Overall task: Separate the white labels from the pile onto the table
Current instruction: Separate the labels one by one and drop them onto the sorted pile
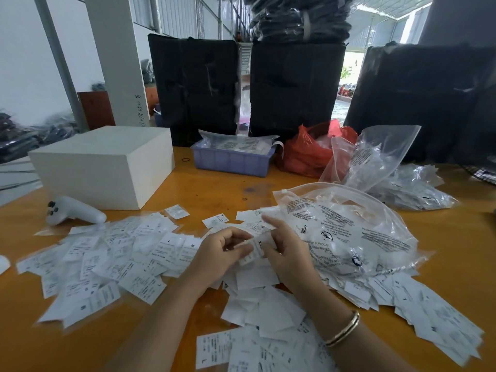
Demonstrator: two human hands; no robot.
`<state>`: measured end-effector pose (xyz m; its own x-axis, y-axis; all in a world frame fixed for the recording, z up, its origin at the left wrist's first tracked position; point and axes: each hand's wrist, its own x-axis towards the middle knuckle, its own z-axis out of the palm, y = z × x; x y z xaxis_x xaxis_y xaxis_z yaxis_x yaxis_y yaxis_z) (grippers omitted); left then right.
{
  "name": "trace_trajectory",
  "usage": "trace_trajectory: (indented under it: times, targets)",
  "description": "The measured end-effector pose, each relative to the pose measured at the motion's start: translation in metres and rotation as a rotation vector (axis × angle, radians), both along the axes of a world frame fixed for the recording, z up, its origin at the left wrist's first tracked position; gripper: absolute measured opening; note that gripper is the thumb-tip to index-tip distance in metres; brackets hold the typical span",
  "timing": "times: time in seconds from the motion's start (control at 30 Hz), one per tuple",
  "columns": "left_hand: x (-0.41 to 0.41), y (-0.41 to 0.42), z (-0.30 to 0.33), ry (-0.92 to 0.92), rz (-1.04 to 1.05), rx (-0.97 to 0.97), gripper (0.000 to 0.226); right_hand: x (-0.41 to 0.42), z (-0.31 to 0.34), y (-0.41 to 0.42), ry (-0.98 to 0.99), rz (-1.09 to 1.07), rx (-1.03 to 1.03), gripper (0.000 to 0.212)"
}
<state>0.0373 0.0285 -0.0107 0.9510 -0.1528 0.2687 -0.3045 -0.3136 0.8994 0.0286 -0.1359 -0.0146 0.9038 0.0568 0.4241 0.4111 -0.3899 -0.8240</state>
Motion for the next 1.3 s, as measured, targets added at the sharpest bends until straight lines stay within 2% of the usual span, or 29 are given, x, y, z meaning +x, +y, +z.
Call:
trace_trajectory:
  times: [0.07, 0.13, 0.17, 0.27, 0.4, 0.6, 0.77, 0.87, 0.97, 1.07, 1.13, 1.2, 1.3]
  targets:
    - [0.0, 0.0, 0.0, -0.022, 0.027, -0.016, 0.015, 0.003, 0.001, -0.001, 0.055, -0.019, 0.163, 0.041]
    - [0.001, 0.001, 0.0, -0.04, 0.057, -0.073, 0.015, 0.005, 0.003, -0.004, 0.088, -0.061, 0.24, 0.021]
    - [0.001, 0.002, 0.0, -0.047, 0.062, -0.089, 0.016, 0.005, 0.003, -0.005, 0.098, -0.07, 0.226, 0.017]
    - [0.001, 0.0, 0.0, -0.073, 0.043, -0.063, 0.02, 0.004, 0.001, -0.002, 0.106, -0.05, 0.093, 0.022]
    - [0.001, 0.002, 0.0, -0.055, 0.021, -0.042, 0.02, 0.001, -0.001, 0.003, 0.014, -0.042, -0.112, 0.027]
    - [0.001, 0.005, 0.0, -0.088, 0.09, -0.01, 0.019, -0.003, 0.002, 0.001, 0.017, -0.015, -0.028, 0.025]
    - [-0.002, 0.006, 0.003, -0.13, 0.076, 0.141, 0.017, -0.004, 0.004, 0.004, -0.027, 0.001, -0.161, 0.013]
    - [0.002, 0.012, 0.005, -0.179, 0.289, 0.149, 0.022, 0.001, 0.022, -0.001, -0.082, -0.124, -0.033, 0.017]
    - [0.004, 0.022, 0.006, -0.214, 0.66, 0.142, 0.02, 0.013, 0.049, -0.026, -0.206, -0.359, 0.111, 0.017]
    - [0.006, 0.033, 0.003, -0.218, 0.877, 0.294, 0.023, 0.03, 0.061, -0.061, -0.143, -0.503, 0.13, 0.021]
    - [0.007, 0.037, 0.0, -0.201, 0.929, 0.423, 0.024, 0.043, 0.06, -0.085, -0.022, -0.567, 0.028, 0.027]
    - [0.008, 0.039, -0.004, -0.167, 0.951, 0.562, 0.031, 0.052, 0.053, -0.106, 0.117, -0.606, -0.192, 0.032]
    - [0.008, 0.042, -0.008, -0.087, 0.968, 0.688, 0.038, 0.06, 0.036, -0.129, 0.298, -0.593, -0.541, 0.022]
